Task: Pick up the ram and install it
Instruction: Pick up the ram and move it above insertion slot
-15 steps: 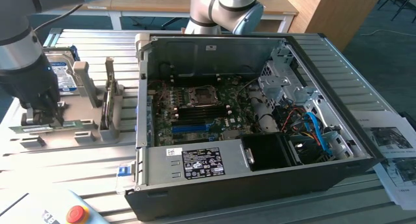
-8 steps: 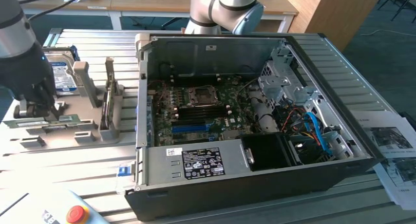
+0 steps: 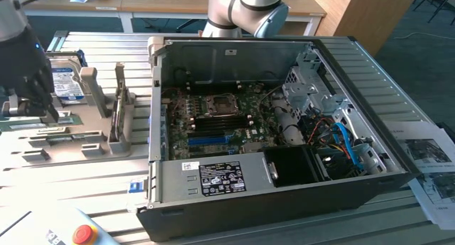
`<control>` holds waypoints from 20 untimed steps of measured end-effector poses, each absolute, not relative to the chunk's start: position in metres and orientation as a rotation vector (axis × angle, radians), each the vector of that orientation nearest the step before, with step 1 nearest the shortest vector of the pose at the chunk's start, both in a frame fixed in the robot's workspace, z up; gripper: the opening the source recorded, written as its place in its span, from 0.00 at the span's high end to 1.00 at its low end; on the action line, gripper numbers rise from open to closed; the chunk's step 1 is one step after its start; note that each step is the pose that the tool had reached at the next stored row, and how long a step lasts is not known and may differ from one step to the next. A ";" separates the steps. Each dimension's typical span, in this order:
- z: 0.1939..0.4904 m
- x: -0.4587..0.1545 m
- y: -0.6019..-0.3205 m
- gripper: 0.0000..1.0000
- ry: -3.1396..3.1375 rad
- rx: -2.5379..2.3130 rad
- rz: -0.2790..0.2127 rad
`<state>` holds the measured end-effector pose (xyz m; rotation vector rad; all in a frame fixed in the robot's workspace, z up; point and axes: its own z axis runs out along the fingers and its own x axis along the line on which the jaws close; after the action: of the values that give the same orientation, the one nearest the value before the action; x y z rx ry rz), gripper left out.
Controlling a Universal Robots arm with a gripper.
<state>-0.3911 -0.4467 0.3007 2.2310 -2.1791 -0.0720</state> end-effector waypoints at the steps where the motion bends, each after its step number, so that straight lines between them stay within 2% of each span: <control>1: 0.304 -0.391 -0.447 0.88 -2.179 2.231 -0.072; 20: 0.373 -0.391 -0.447 0.88 -2.175 2.226 -0.061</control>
<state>-0.3911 -0.4467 0.3725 2.2258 -2.1748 -0.0612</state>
